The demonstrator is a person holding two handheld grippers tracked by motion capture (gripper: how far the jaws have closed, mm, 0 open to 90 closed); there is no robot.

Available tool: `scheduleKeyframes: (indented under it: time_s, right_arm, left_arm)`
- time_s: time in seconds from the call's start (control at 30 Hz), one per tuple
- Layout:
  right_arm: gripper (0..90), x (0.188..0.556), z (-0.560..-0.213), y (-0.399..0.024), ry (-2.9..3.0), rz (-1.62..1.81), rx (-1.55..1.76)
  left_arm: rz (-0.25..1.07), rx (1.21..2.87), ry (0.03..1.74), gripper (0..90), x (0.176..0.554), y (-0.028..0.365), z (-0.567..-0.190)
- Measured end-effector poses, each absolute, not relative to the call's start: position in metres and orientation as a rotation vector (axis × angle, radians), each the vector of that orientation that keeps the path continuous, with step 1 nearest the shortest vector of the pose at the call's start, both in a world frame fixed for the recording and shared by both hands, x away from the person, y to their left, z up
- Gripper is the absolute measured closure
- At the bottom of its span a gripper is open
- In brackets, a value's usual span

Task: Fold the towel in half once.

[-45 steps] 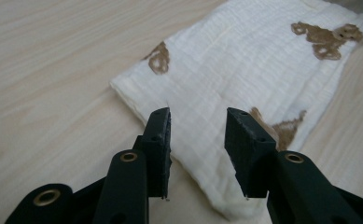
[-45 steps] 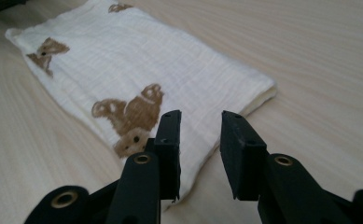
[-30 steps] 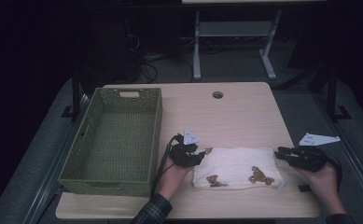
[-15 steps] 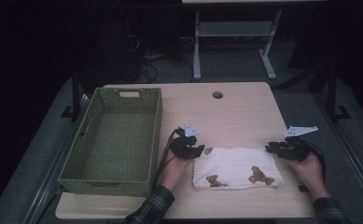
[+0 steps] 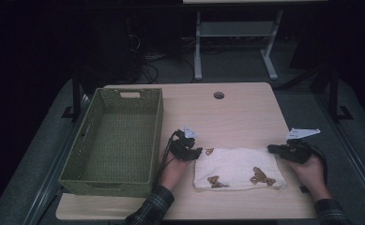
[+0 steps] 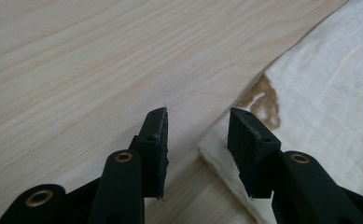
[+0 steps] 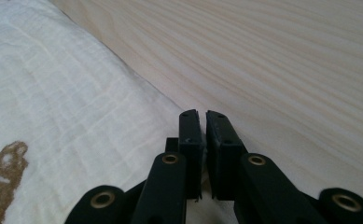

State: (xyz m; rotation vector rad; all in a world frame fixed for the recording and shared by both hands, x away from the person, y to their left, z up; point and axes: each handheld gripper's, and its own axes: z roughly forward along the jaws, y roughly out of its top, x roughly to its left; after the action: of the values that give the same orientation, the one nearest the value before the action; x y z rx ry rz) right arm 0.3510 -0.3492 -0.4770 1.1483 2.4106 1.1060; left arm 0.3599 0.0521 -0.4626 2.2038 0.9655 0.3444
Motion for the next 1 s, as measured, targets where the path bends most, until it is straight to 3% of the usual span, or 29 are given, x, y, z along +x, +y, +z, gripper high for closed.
scheduleKeyframes:
  time_s: [0.13,0.4,0.6,1.0]
  right_arm:
    - [84.9,0.351,-0.477,-0.349,2.411,1.100,1.144]
    - [86.3,0.351,-0.476,-0.347,2.418,1.072,1.123]
    - [86.9,0.352,-0.471,-0.348,2.404,1.051,1.109]
    - [87.0,0.382,-0.455,-0.349,2.298,1.157,1.123]
  left_arm:
    - [0.344,2.216,0.958,59.8,0.360,0.052,-0.466]
    - [0.256,2.203,0.952,85.3,0.359,0.050,-0.466]
    - [0.266,2.152,0.987,87.3,0.363,0.052,-0.461]
    - [0.413,2.042,0.994,87.4,0.379,0.058,-0.439]
